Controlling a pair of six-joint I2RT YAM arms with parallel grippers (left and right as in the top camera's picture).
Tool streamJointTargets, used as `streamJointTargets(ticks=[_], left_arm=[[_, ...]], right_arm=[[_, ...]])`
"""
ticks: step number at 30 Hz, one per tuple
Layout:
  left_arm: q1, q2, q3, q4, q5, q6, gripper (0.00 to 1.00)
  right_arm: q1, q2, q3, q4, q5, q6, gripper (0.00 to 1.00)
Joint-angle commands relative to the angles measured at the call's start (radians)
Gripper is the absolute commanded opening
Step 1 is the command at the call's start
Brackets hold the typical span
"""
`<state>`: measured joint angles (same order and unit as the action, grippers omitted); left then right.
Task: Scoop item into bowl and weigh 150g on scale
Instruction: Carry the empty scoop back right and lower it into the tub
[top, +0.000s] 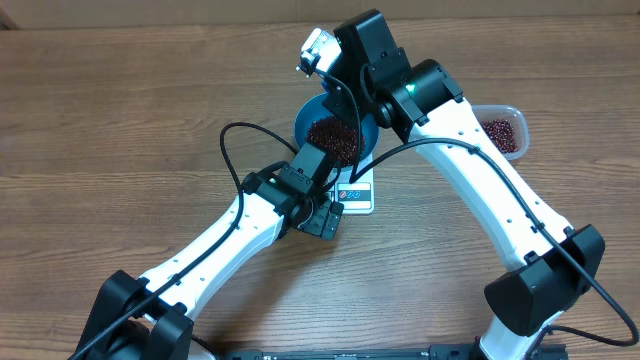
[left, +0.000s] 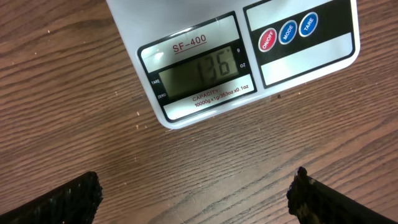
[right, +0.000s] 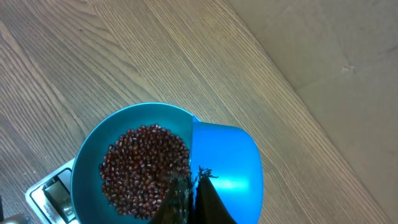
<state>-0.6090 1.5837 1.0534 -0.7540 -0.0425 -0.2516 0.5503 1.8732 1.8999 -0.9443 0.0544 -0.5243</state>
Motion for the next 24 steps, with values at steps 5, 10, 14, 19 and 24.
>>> streamJointTargets(ticks=[5, 10, 14, 19, 24], left_arm=[[-0.007, -0.007, -0.005, 0.003, -0.013, 0.020, 0.99], [-0.006, -0.007, -0.005, 0.003, -0.013, 0.020, 0.99], [-0.007, -0.007, -0.005, 0.003, -0.013, 0.020, 0.99], [-0.007, -0.007, -0.005, 0.003, -0.013, 0.020, 1.00], [-0.007, -0.007, -0.005, 0.003, -0.013, 0.020, 1.00]], right_arm=[[-0.002, -0.037, 0.039, 0.005, 0.015, -0.004, 0.04], [-0.002, -0.037, 0.039, 0.005, 0.014, 0.000, 0.04], [-0.005, -0.037, 0.039, 0.009, 0.015, 0.052, 0.04], [-0.047, -0.037, 0.039, 0.027, -0.027, 0.184, 0.04], [-0.119, -0.039, 0.054, 0.024, -0.148, 0.306, 0.04]])
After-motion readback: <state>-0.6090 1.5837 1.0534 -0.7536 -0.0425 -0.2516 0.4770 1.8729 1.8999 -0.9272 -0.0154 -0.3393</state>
